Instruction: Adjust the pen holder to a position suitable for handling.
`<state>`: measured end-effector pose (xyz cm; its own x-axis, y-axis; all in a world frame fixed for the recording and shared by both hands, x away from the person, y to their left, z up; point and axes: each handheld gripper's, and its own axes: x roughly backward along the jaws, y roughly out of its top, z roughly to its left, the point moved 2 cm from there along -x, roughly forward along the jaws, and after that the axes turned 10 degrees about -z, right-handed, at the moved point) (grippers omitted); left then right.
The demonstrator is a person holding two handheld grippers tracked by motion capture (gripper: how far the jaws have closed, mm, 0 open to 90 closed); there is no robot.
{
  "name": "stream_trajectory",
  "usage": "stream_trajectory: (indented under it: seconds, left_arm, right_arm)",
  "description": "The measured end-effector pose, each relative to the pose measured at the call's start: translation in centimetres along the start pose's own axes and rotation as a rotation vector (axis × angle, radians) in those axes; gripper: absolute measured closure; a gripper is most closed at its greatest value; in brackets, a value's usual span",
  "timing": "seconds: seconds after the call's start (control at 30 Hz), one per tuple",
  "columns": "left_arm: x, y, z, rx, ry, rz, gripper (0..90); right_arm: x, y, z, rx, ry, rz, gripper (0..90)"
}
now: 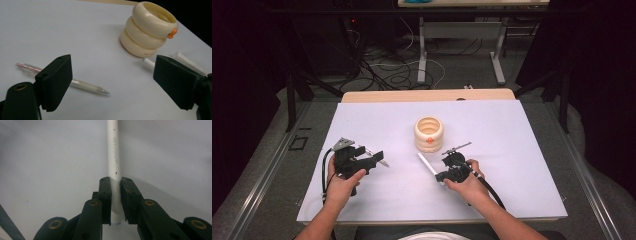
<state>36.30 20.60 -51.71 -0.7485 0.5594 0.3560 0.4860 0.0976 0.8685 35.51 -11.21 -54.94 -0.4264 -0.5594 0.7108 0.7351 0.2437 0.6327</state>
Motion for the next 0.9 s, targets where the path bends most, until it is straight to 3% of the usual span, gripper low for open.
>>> stream_trajectory:
  seconds: [0.03,0.07,0.1,0.13,0.23,0.3,0.33,0.37,0.43,0.47,0.5,0.57,0.63,0.67,0.7,0.73,0.9]
  left_arm:
    - [0.0,0.0,-0.1,0.020,-0.009,0.008,16.1]
    - [-0.1,0.0,-0.2,0.033,-0.015,0.005,16.3]
    - [-0.1,0.0,-0.3,0.040,-0.021,0.016,16.4]
    - [-0.2,0.0,-0.4,0.060,-0.033,0.025,18.0]
    - [-0.3,0.0,-0.9,0.073,-0.020,0.024,23.7]
    - [-0.5,0.0,-1.3,0.092,-0.034,0.025,25.8]
    - [-0.6,0.1,-1.5,0.101,-0.034,0.032,26.2]
    - [-0.7,0.1,-1.7,0.108,-0.035,0.032,26.7]
    - [-0.8,0.2,-2.2,0.133,-0.050,0.038,26.9]
    - [-0.8,0.3,-2.3,0.134,-0.056,0.034,26.9]
    - [-0.9,0.4,-2.6,0.145,-0.066,0.026,26.9]
    - [-0.9,0.5,-2.9,0.147,-0.074,0.045,26.9]
    - [-1.2,0.5,-3.4,0.147,-0.075,0.054,27.2]
    - [-1.4,0.5,-3.5,0.144,-0.075,0.066,27.3]
    - [-1.5,0.5,-3.7,0.147,-0.078,0.074,27.3]
    - [-1.7,0.5,-3.9,0.164,-0.083,0.081,27.3]
    - [-2.5,0.5,-4.8,0.223,-0.103,0.095,28.7]
  right_arm:
    - [0.1,0.0,0.1,-0.015,-0.001,0.004,79.1]
    - [-0.2,-0.1,0.1,-0.015,0.012,-0.061,79.1]
    - [-0.3,-0.1,0.1,-0.009,0.018,-0.088,79.1]
    - [0.0,0.0,0.2,0.000,0.014,-0.048,79.2]
    - [0.2,0.0,0.3,0.022,0.033,-0.061,79.1]
    - [0.4,0.1,0.5,0.019,0.042,-0.073,79.2]
    - [0.8,0.2,0.5,0.036,0.040,-0.037,79.1]
    - [0.8,0.2,0.6,0.023,0.042,-0.076,79.1]
    - [0.9,0.2,0.7,0.029,0.054,-0.101,79.2]
    - [1.1,0.3,0.8,0.030,0.052,-0.086,79.1]
    - [1.0,0.3,0.8,0.021,0.060,-0.116,79.2]
    - [1.4,0.3,0.8,0.034,0.058,-0.080,79.2]
    - [1.4,0.4,1.0,0.025,0.067,-0.107,79.2]
    - [1.7,0.5,0.9,0.032,0.065,-0.067,79.2]
    - [1.7,0.5,0.9,0.035,0.068,-0.078,79.1]
    - [1.5,0.5,1.0,0.029,0.078,-0.123,79.2]
    - [1.9,0.7,1.0,0.025,0.081,-0.130,79.1]
